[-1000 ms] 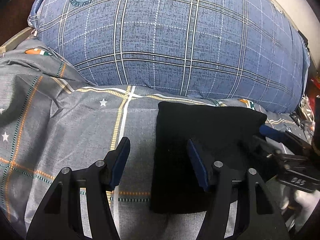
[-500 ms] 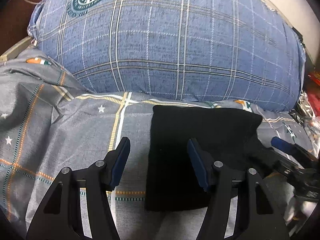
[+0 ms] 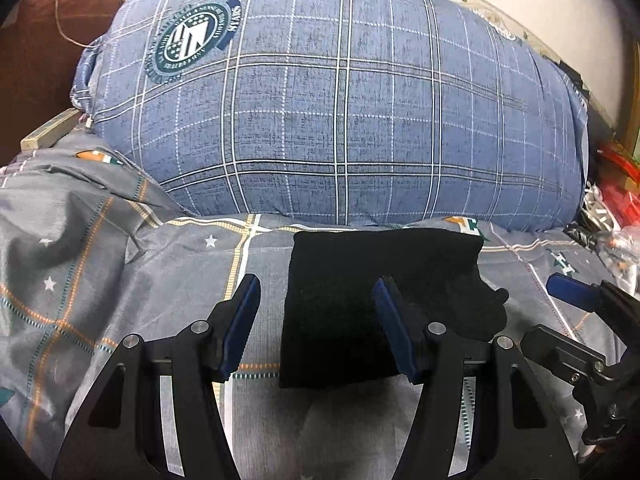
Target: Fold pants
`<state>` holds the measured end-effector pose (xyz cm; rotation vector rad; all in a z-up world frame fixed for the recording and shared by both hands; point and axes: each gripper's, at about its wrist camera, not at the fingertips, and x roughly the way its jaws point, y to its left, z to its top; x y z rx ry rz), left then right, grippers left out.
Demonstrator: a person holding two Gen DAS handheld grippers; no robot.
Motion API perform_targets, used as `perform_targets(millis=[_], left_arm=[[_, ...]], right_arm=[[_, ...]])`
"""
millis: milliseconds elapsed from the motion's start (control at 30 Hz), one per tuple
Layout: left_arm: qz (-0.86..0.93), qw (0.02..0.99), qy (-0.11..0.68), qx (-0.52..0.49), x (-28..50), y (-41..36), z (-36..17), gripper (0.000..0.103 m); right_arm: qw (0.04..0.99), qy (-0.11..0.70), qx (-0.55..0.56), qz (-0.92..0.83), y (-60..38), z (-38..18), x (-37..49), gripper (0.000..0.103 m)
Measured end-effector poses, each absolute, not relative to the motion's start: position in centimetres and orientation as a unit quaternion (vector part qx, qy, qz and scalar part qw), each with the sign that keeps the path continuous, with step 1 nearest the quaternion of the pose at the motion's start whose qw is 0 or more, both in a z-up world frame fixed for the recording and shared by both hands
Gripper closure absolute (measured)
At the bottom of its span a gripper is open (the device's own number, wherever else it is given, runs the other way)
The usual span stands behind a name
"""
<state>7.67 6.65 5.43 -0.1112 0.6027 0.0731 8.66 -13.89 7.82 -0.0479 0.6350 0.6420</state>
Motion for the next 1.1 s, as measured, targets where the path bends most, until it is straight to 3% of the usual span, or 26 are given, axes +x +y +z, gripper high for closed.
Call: perform_targets(millis=[200, 1100], left_arm=[[0.061, 0.953, 0.295, -0.041, 7.3, 6.4, 5.2, 0.043], [0.094, 0.944, 0.313, -0.045, 7.4, 6.6, 3.8, 0.043]], right_arm=[[0.901, 0.300, -0.075, 0.304, -13.8, 8.6, 8.4, 0.019], [0.892, 0.330, -0.033, 0.309, -14.3, 5.2, 9.6, 0.019]])
